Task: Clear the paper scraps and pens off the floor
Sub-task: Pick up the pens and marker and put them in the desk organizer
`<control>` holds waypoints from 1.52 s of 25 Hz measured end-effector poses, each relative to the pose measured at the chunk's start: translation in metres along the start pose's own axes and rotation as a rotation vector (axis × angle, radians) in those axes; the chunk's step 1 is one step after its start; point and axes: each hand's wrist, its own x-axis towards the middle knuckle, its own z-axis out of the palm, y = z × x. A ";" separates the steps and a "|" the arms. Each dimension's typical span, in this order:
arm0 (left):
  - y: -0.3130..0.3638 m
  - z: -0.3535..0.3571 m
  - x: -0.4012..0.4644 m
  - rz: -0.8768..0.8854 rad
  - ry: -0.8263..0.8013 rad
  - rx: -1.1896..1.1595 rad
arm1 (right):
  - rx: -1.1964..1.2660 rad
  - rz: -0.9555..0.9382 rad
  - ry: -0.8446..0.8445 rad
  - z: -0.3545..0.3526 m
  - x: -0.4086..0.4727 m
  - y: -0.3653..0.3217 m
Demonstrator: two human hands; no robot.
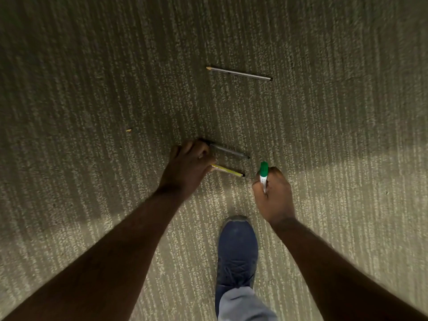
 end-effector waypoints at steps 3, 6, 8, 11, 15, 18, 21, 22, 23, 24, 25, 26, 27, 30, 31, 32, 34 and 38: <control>-0.001 -0.006 0.012 0.031 0.079 -0.007 | 0.047 -0.003 0.041 0.001 0.002 -0.003; -0.007 -0.005 0.035 0.023 0.078 -0.040 | 0.075 -0.011 0.061 0.000 0.004 -0.007; -0.013 0.000 0.044 0.022 0.034 -0.076 | 0.096 -0.001 0.075 0.002 0.007 -0.008; -0.014 0.005 0.043 0.040 -0.002 -0.089 | 0.110 0.005 0.090 0.002 0.014 -0.012; -0.020 -0.001 0.036 -0.020 0.010 -0.116 | 0.096 -0.011 0.128 0.000 0.021 -0.029; -0.021 -0.036 0.012 -0.198 0.102 -0.254 | 0.146 -0.032 0.121 -0.013 0.017 -0.064; -0.023 -0.102 -0.023 -0.311 0.184 -0.387 | 0.157 -0.099 0.001 -0.042 -0.001 -0.127; -0.025 -0.125 -0.036 -0.316 0.204 -0.403 | 0.139 -0.146 -0.033 -0.052 -0.009 -0.151; -0.027 -0.147 -0.051 -0.327 0.221 -0.410 | 0.121 -0.197 -0.044 -0.061 -0.018 -0.174; -0.030 -0.173 -0.068 -0.355 0.240 -0.421 | 0.115 -0.246 -0.038 -0.070 -0.027 -0.202; -0.032 -0.197 -0.084 -0.388 0.251 -0.439 | 0.120 -0.277 -0.029 -0.079 -0.036 -0.226; -0.033 -0.220 -0.101 -0.409 0.256 -0.461 | 0.141 -0.295 -0.021 -0.087 -0.046 -0.250; -0.033 -0.245 -0.119 -0.414 0.258 -0.491 | 0.164 -0.305 -0.011 -0.095 -0.058 -0.275; -0.034 -0.332 -0.175 -0.449 0.323 -0.591 | 0.241 -0.329 0.015 -0.129 -0.095 -0.353; -0.032 -0.362 -0.192 -0.472 0.362 -0.608 | 0.268 -0.332 0.022 -0.142 -0.108 -0.379; -0.030 -0.395 -0.209 -0.494 0.397 -0.616 | 0.300 -0.338 0.030 -0.157 -0.121 -0.407; -0.027 -0.460 -0.244 -0.526 0.431 -0.679 | 0.363 -0.341 0.062 -0.188 -0.147 -0.463; -0.026 -0.577 -0.306 -0.577 0.524 -0.831 | 0.436 -0.343 0.078 -0.249 -0.196 -0.570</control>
